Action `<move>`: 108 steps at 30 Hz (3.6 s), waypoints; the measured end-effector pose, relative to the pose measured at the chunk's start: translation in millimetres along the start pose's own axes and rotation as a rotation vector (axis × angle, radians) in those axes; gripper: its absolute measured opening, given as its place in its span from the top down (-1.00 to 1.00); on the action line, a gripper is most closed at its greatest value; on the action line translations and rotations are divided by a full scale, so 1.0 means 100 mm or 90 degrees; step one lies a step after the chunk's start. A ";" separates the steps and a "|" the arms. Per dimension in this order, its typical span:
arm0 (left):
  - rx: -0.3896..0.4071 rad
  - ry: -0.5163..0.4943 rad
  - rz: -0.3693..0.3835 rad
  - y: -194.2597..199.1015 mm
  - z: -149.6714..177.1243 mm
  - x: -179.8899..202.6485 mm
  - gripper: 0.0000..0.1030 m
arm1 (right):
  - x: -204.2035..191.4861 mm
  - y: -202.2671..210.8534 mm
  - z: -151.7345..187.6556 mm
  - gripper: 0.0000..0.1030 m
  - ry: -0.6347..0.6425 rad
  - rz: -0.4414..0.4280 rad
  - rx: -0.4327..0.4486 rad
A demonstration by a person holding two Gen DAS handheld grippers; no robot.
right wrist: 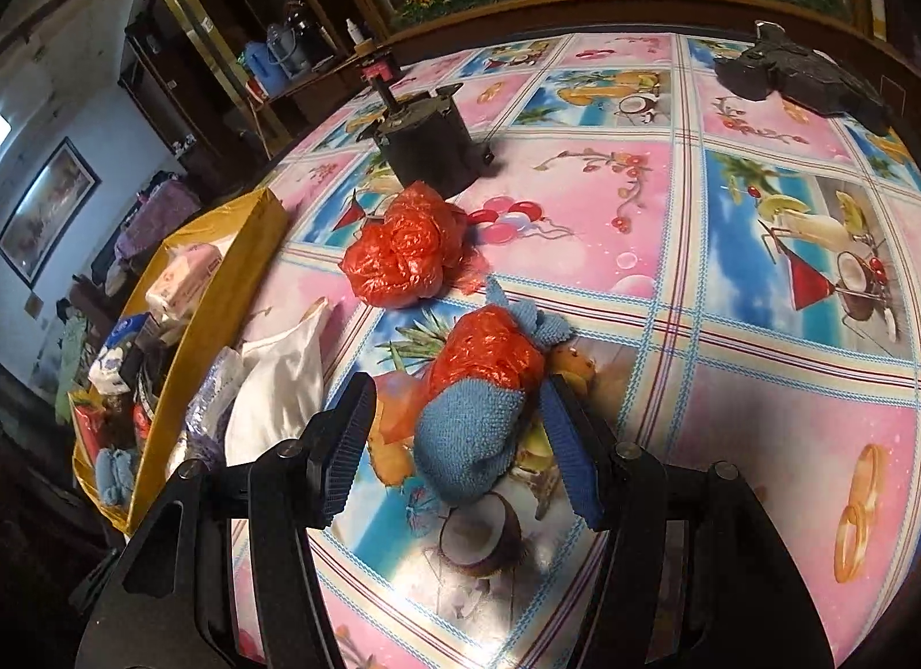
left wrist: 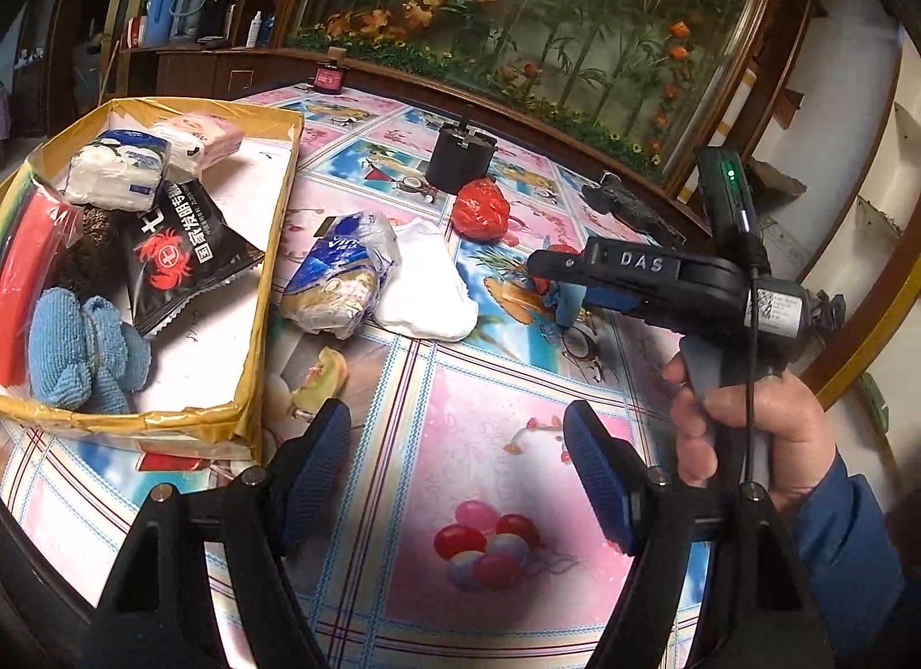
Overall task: Organize soft objects
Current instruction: 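Grasp the blue knitted toy in red wrap with the right gripper while the left grasps the blue Vinda bag, then lift and carry the knitted toy and Vinda bag over the box with both grippers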
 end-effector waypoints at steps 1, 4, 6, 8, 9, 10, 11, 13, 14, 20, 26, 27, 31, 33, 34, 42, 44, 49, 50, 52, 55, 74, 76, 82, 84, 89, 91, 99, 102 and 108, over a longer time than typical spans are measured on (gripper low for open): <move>-0.001 0.000 0.000 0.00 0.00 -0.01 -0.48 | -0.01 0.00 0.01 0.02 0.013 0.006 0.006; -0.003 -0.005 -0.007 0.00 -0.01 0.01 -0.48 | -0.02 0.00 0.04 0.40 0.022 -0.007 -0.003; -0.003 -0.014 -0.020 0.00 -0.02 0.04 -0.48 | -0.01 0.05 0.04 0.40 0.012 -0.023 0.000; 0.004 -0.021 -0.034 0.01 -0.05 0.06 -0.48 | -0.01 0.12 0.04 0.40 0.014 -0.024 0.015; 0.012 -0.027 -0.036 0.02 -0.08 0.08 -0.48 | -0.01 0.16 0.04 0.40 0.014 -0.025 0.022; 0.019 -0.037 -0.037 0.03 -0.12 0.10 -0.48 | 0.00 0.19 0.04 0.40 0.013 -0.028 0.026; 0.025 -0.054 -0.046 0.03 -0.17 0.13 -0.48 | 0.01 0.23 0.05 0.39 0.008 -0.033 0.031; 0.019 -0.071 -0.061 -0.01 -0.27 0.14 -0.47 | 0.02 0.28 0.05 0.39 0.003 -0.040 0.035; 0.007 -0.069 -0.061 -0.05 -0.33 0.13 -0.47 | 0.02 0.30 0.05 0.39 0.003 -0.042 0.037; -0.031 -0.064 -0.093 -0.26 -0.59 -0.05 -0.40 | 0.00 0.44 0.04 0.39 -0.002 -0.061 0.051; -0.081 -0.053 -0.114 -0.52 -0.71 -0.22 -0.08 | -0.04 0.51 0.05 0.39 -0.001 -0.075 0.059; -0.087 -0.051 -0.117 -0.55 -0.73 -0.24 -0.04 | -0.04 0.52 0.05 0.39 -0.003 -0.077 0.060; -0.089 -0.043 -0.116 -0.56 -0.71 -0.22 0.20 | -0.05 0.55 0.05 0.39 -0.008 -0.087 0.061; -0.092 -0.055 -0.114 -0.56 -0.68 -0.15 0.22 | -0.05 0.56 0.06 0.39 -0.010 -0.091 0.060; -0.092 -0.063 -0.114 -0.56 -0.66 -0.10 0.22 | -0.05 0.56 0.06 0.39 -0.011 -0.093 0.060; -0.093 -0.090 -0.108 -0.49 -0.44 0.24 0.10 | -0.10 0.59 0.08 0.39 -0.006 -0.099 0.061; -0.083 -0.073 -0.126 -0.46 -0.46 0.21 -0.15 | -0.09 0.59 0.08 0.39 -0.007 -0.099 0.063; -0.090 -0.035 -0.142 -0.53 -0.50 0.10 -0.23 | -0.09 0.60 0.08 0.39 -0.009 -0.101 0.064; -0.096 -0.031 -0.134 -0.57 -0.50 0.11 -0.23 | -0.09 0.60 0.08 0.39 -0.007 -0.101 0.063; -0.108 -0.036 -0.127 -0.66 -0.49 0.12 -0.23 | -0.09 0.61 0.08 0.39 -0.007 -0.102 0.063; -0.132 -0.043 -0.126 -0.76 -0.42 0.14 -0.21 | -0.10 0.62 0.08 0.39 -0.006 -0.102 0.064; -0.020 -0.118 -0.174 -0.32 -0.34 0.28 0.06 | -0.26 0.53 0.19 0.39 0.024 -0.096 0.051; -0.010 -0.126 -0.183 -0.28 -0.33 0.27 0.06 | -0.28 0.52 0.21 0.39 0.030 -0.094 0.050; 0.018 -0.143 -0.208 -0.14 -0.32 0.24 0.06 | -0.30 0.49 0.22 0.39 0.038 -0.089 0.052; 0.027 -0.150 -0.216 -0.10 -0.31 0.25 0.06 | -0.30 0.49 0.23 0.39 0.038 -0.088 0.052; 0.043 -0.164 -0.230 -0.02 -0.29 0.25 0.06 | -0.30 0.49 0.23 0.39 0.039 -0.088 0.053; 0.047 -0.166 -0.233 0.00 -0.30 0.24 0.06 | -0.30 0.49 0.23 0.39 0.040 -0.089 0.053; 0.054 -0.166 -0.235 0.05 -0.29 0.24 0.06 | -0.31 0.49 0.24 0.39 0.041 -0.088 0.055; 0.056 -0.162 -0.233 0.08 -0.31 0.22 0.06 | -0.32 0.49 0.24 0.39 0.041 -0.090 0.056; 0.056 -0.148 -0.224 0.11 -0.32 0.18 0.06 | -0.34 0.49 0.24 0.39 0.044 -0.091 0.056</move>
Point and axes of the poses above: each gripper's, at about its wrist camera, not at the fingertips, and y roughly against the way its jaws point, x to its right, z to its underside, the point moved 4 cm from there along -y, roughly the way its jaws point, and after that the axes turned 1 degree about -x, right-handed, at the moved point
